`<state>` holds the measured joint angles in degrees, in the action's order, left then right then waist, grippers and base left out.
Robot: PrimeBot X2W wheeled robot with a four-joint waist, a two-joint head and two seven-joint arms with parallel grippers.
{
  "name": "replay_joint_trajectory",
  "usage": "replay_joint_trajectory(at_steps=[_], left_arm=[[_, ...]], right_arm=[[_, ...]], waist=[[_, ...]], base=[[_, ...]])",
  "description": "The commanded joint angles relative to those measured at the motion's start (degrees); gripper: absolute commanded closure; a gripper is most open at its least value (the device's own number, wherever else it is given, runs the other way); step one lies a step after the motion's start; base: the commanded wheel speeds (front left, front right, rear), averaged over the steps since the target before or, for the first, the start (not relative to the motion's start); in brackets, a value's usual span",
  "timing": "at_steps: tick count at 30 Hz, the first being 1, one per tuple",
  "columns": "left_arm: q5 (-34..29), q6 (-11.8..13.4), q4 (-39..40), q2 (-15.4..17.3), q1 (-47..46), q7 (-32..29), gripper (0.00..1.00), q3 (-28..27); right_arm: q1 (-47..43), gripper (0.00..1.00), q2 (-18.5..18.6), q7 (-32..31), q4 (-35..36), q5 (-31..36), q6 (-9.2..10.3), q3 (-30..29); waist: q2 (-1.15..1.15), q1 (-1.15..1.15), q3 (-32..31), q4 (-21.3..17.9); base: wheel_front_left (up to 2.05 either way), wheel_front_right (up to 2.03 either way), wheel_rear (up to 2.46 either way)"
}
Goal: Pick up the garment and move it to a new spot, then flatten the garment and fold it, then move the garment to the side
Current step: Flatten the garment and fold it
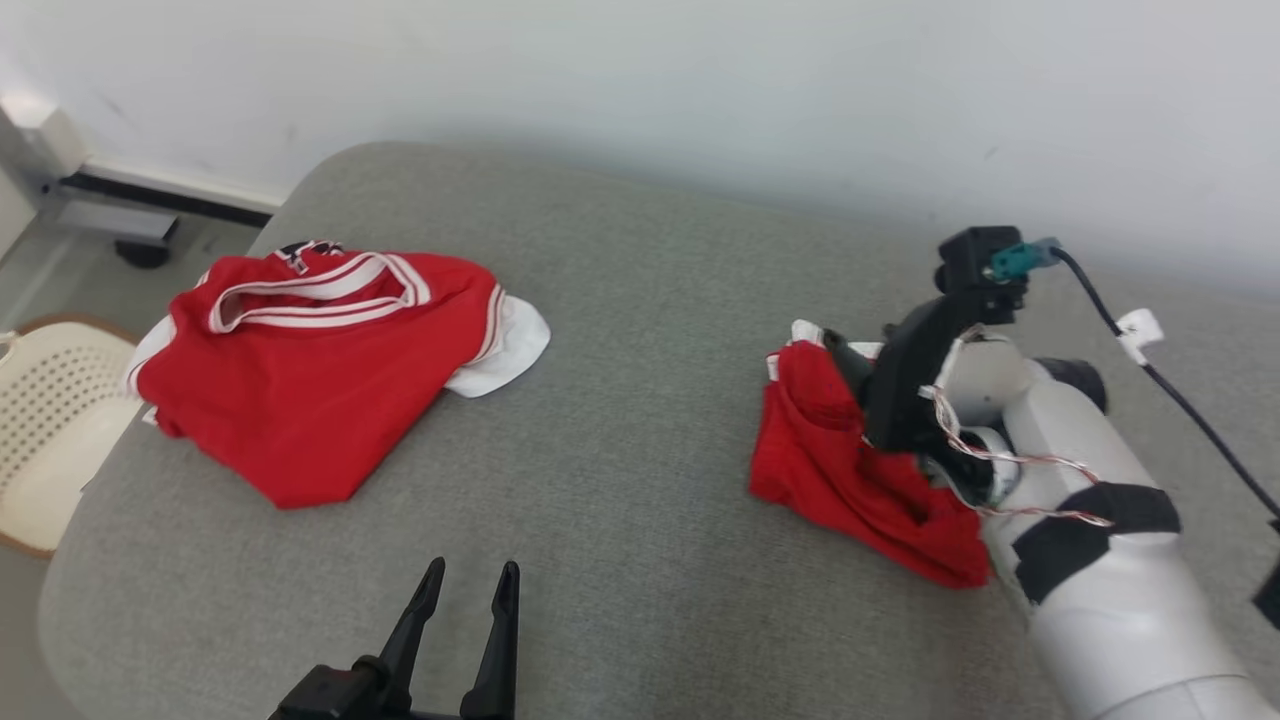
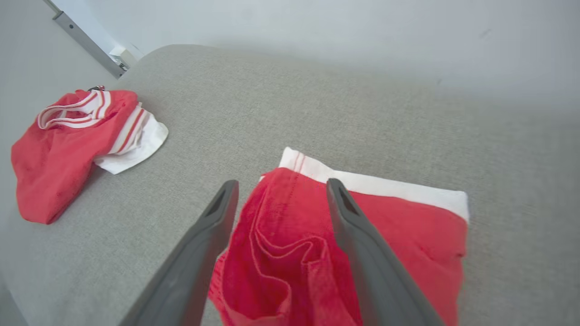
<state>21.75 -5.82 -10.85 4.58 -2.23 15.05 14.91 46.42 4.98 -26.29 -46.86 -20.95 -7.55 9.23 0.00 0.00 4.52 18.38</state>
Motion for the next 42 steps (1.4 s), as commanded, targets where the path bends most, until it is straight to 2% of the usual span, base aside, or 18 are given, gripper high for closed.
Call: replay_joint_trajectory(at_steps=[1,3,4,5,6,7,12,22,26,34,37,42], left_arm=[[-0.1,0.1,0.3,0.2,1.4,0.2,0.0,-0.3],[0.0,0.2,0.5,0.2,1.6,0.2,0.0,-0.8],[0.1,0.3,0.6,0.2,1.8,0.2,0.0,-1.2],[0.1,0.3,0.7,0.2,2.1,0.2,0.0,-1.4],[0.1,0.4,0.8,0.2,2.4,0.2,0.0,-1.7],[0.1,0.4,0.9,0.1,2.6,0.2,0.0,-1.7],[-0.1,0.5,1.5,0.0,2.4,0.2,0.0,-2.5],[-1.0,0.0,1.6,-0.2,1.4,0.2,0.0,-3.7],[-1.2,-0.1,1.5,-0.2,1.3,0.2,0.0,-4.1],[-1.3,-0.2,1.4,0.0,2.5,0.2,0.0,-5.2],[-1.3,-0.3,1.5,0.0,2.8,0.2,0.0,-5.4],[-1.6,-0.3,1.8,0.0,3.1,0.2,0.0,-5.4]], right_arm=[[-2.5,0.0,1.8,0.7,0.6,1.2,0.13,0.4],[-4.3,0.0,3.5,1.2,1.7,2.7,0.13,0.8],[-5.3,0.15,4.2,1.4,2.3,3.2,0.13,1.2],[-6.4,0.58,5.0,1.8,2.8,3.8,0.13,1.4],[-7.5,0.87,5.5,2.0,3.3,4.5,0.13,1.9],[-8.6,1.0,6.0,2.2,3.8,5.0,0.13,2.4],[-11.8,1.0,6.6,3.0,5.9,5.4,0.13,4.8],[-14.4,1.0,4.0,4.1,6.2,4.0,0.13,9.9],[-15.3,1.0,2.5,3.0,6.9,0.6,0.13,13.4],[-19.1,1.0,5.7,-0.8,15.6,-6.0,0.13,22.9],[-19.8,1.0,7.4,-0.3,20.4,-7.5,0.13,22.4],[-18.0,1.0,9.9,1.5,23.4,-2.7,0.13,15.9]], waist=[[0.0,0.0,-2.0,-3.1],[0.0,0.0,-2.4,-4.4],[0.0,0.0,-2.6,-5.1],[0.0,0.0,-2.6,-5.6],[0.0,0.0,-2.7,-6.1],[0.0,0.0,-2.7,-6.5],[0.0,0.0,-2.4,-7.4],[0.0,0.0,-1.6,-6.7],[0.0,0.0,-1.5,-6.1],[0.0,0.0,-2.2,-5.6],[0.0,0.0,-2.4,-5.5],[0.0,0.0,-2.1,-5.4]], base=[[0.0,0.0,0.0],[0.0,0.0,0.0],[0.0,0.0,0.0],[0.0,0.0,0.0],[0.0,0.0,0.0],[0.0,0.0,0.0],[0.0,0.0,0.0],[0.0,0.0,0.0],[0.0,0.0,0.0],[0.0,0.0,0.0],[0.0,0.0,0.0],[0.0,0.0,0.0]])
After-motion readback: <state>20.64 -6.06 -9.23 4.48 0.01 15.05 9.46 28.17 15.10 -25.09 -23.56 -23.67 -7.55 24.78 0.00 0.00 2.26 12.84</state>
